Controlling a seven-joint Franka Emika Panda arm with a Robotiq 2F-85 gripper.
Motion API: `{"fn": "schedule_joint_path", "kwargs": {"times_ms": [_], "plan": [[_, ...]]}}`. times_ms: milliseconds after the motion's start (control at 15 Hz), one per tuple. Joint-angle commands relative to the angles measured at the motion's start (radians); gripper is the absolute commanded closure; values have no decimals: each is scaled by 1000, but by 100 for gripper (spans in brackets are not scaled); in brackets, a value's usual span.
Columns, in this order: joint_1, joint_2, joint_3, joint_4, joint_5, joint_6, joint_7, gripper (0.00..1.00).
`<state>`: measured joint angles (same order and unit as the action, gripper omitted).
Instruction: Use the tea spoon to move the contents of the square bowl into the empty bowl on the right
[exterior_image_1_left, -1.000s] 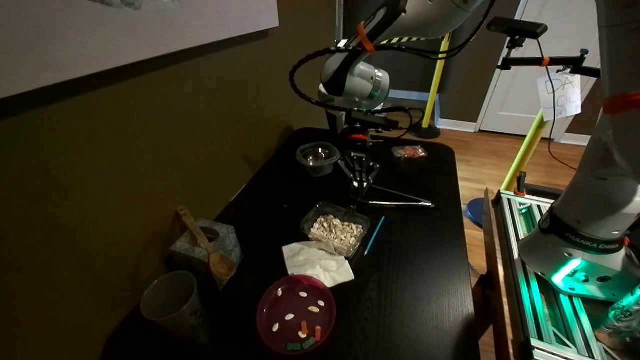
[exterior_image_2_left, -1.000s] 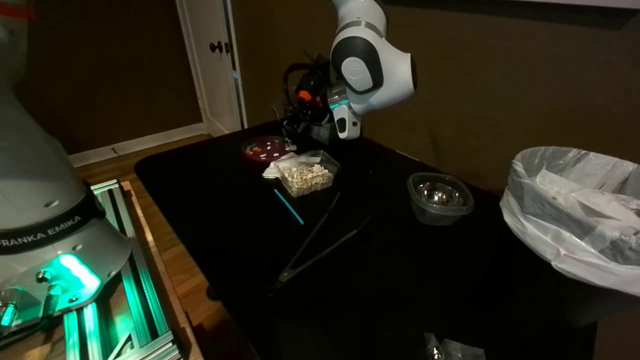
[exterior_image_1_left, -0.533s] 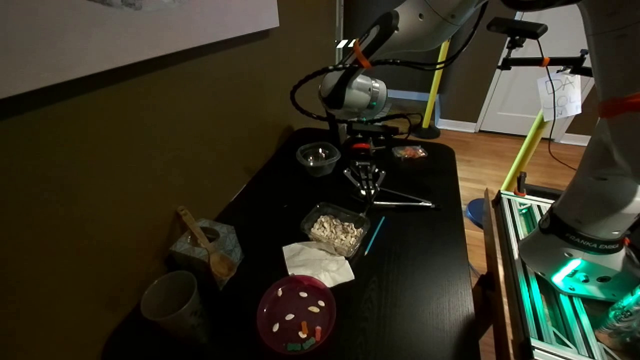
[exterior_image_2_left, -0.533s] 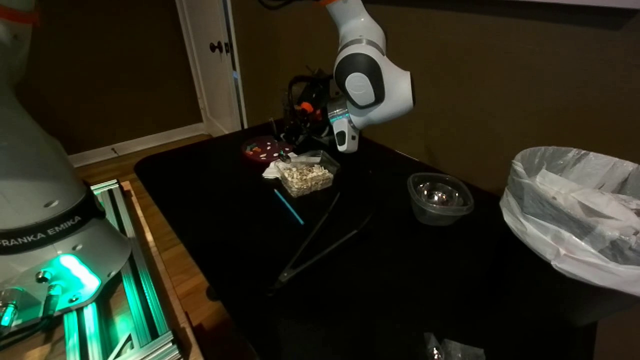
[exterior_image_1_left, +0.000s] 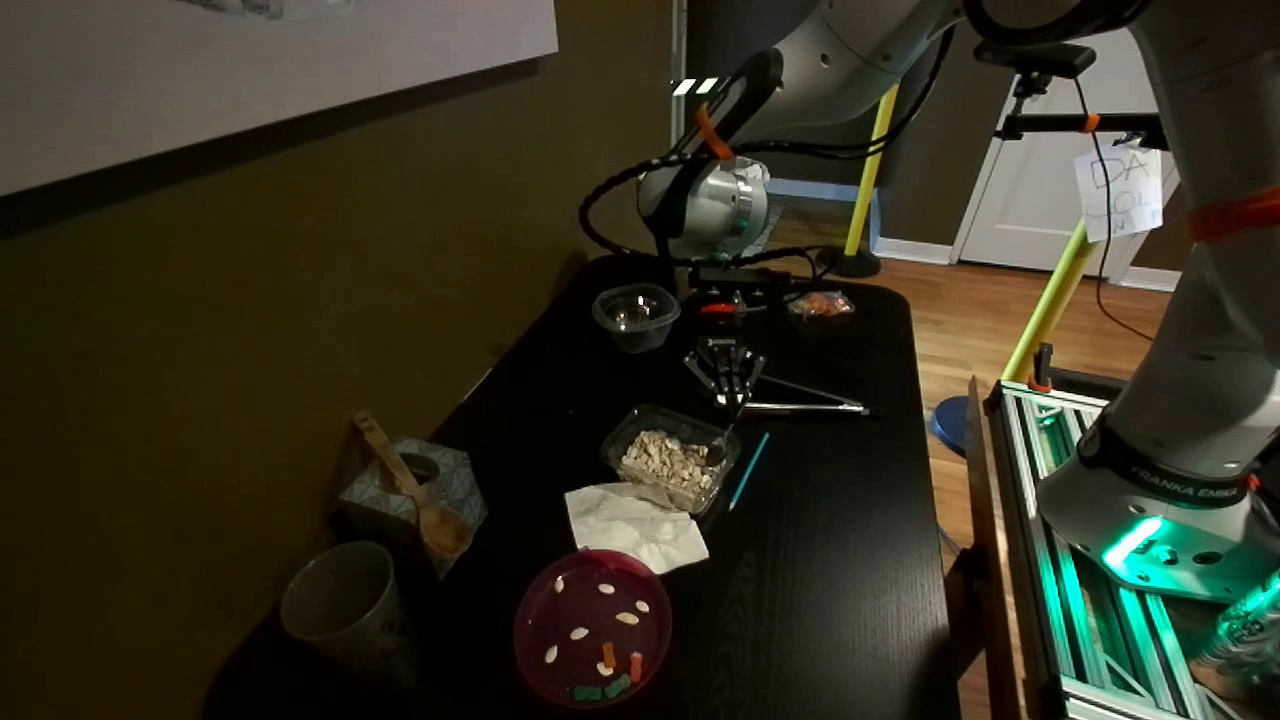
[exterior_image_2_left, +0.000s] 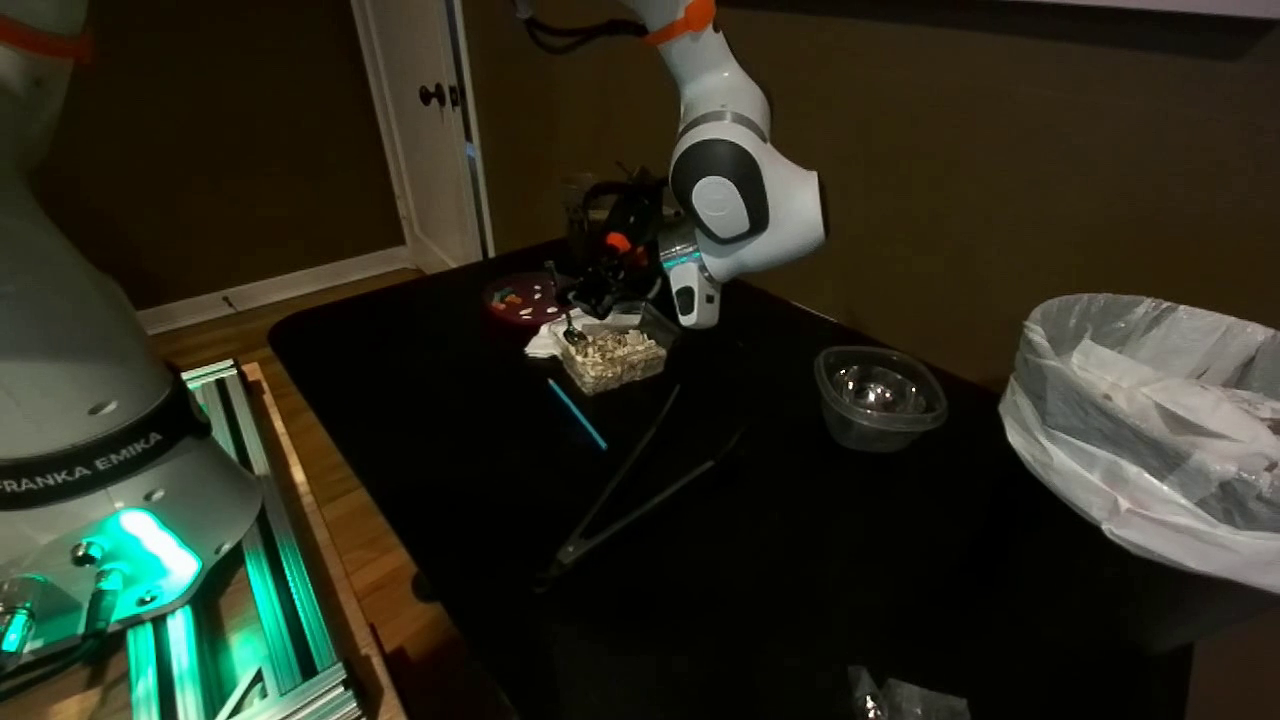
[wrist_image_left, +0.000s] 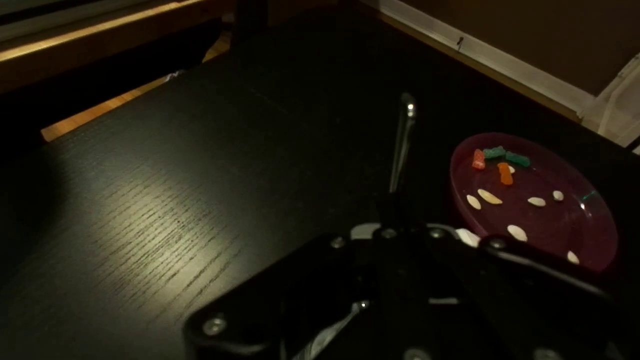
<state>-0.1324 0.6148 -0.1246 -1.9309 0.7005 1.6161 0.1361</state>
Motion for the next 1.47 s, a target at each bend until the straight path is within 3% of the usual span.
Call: {"fn": "schedule_joint_path", "kwargs": {"times_ms": [0,333,467,800,1067,1400], "plan": [[7,20,-1,21,-19,67,9,99],[10,41,-8,35,-66,99,83,99],[-1,56,2,39,-58,102,56,99],[-51,115,28,61,16,91,-54,99],[-103,175,40,96,128,25,-67,99],[-109,210,25,111,205,22,-87,99]]}}
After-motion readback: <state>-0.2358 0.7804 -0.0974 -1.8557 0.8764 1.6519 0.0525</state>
